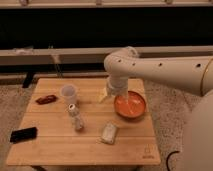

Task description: Knock the bottle over

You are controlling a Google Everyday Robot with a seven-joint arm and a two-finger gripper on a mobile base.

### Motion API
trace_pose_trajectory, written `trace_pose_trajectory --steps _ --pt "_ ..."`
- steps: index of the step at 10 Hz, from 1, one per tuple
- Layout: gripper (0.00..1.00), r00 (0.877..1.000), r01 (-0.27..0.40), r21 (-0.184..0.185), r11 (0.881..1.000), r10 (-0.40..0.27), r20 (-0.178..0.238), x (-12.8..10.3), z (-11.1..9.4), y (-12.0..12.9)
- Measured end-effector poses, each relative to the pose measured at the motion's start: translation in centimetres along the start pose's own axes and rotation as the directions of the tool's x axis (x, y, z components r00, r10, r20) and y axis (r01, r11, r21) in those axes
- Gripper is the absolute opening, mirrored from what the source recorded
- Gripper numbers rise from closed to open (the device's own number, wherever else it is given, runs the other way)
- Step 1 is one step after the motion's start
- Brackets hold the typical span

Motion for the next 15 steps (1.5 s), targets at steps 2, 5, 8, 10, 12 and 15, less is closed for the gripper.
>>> trace_pose_trajectory --steps 2,5,8,10,12,15 --pt "0.80 1.000 0.000 0.000 1.000 0.000 0.000 0.0 0.0 0.0" --pt "0.80 1.000 0.000 0.000 1.000 0.000 0.000 0.0 0.0 0.0" --pt "0.80 1.000 0.000 0.000 1.000 0.000 0.000 0.0 0.0 0.0" --pt "0.80 1.000 0.001 0.001 1.000 -0.001 -0.001 0.0 0.0 0.0" --pt "0.80 0.998 0.057 0.022 0.998 -0.057 0.000 0.3 -0.4 1.8" --pt "0.80 0.992 0.127 0.045 0.991 -0.127 -0.003 0.7 -0.6 4.3"
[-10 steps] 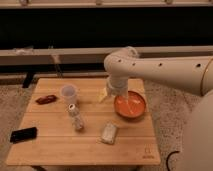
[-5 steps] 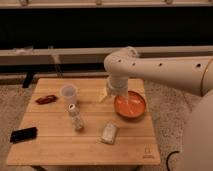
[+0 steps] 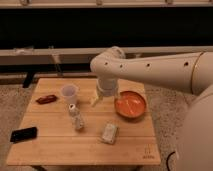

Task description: Knock the bottle over

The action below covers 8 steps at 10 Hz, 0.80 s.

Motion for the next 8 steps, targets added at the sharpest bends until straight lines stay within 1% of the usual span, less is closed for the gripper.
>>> trace_pose_trajectory --steps 1,4,6,7,8 --pt "0.80 1.000 0.010 0.008 1.000 -0.010 -0.001 0.2 -0.1 0.3" --pt "0.80 0.999 0.035 0.005 0.999 -0.035 0.007 -0.1 -0.3 2.5" --pt "0.80 0.999 0.049 0.010 0.999 -0.049 0.011 -0.5 -0.2 2.6" --pt "0.80 0.999 0.053 0.018 0.998 -0.053 0.009 -0.3 0.0 2.8" --pt "0.80 0.998 0.059 0.017 0.998 -0.059 0.007 0.0 0.0 3.9"
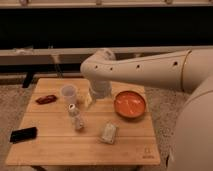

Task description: Knock the bottle over

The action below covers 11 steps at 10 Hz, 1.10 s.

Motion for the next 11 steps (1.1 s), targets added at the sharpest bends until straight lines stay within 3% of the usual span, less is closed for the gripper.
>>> trace_pose_trajectory --steps 1,5,7,10,11 --pt "0.80 1.000 0.009 -0.003 1.000 -0.009 0.003 0.2 0.0 1.1" --pt "0.80 0.999 0.029 0.006 1.000 -0.029 0.014 -0.8 0.3 1.6" --pt "0.80 0.999 0.043 0.010 0.999 -0.043 0.015 -1.3 0.6 3.4" --pt "0.80 0.999 0.042 0.018 0.999 -0.043 0.025 -1.4 0.9 3.0" --pt "0.80 0.999 0.046 0.014 0.999 -0.046 0.028 -1.9 1.1 4.0"
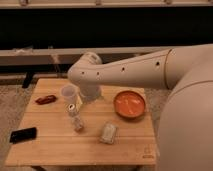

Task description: Knock the bottle over

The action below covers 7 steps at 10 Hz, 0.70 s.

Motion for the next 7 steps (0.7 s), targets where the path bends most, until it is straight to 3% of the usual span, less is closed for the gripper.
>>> trace_pose_trajectory --steps 2,5,7 --pt "0.80 1.000 0.010 -0.001 1.000 -0.010 0.005 -0.9 0.2 1.2" --pt "0.80 1.000 0.008 0.007 1.000 -0.008 0.007 -0.4 0.4 0.7" --pt "0.80 1.000 0.018 0.002 1.000 -0.018 0.016 -1.7 0.5 1.9"
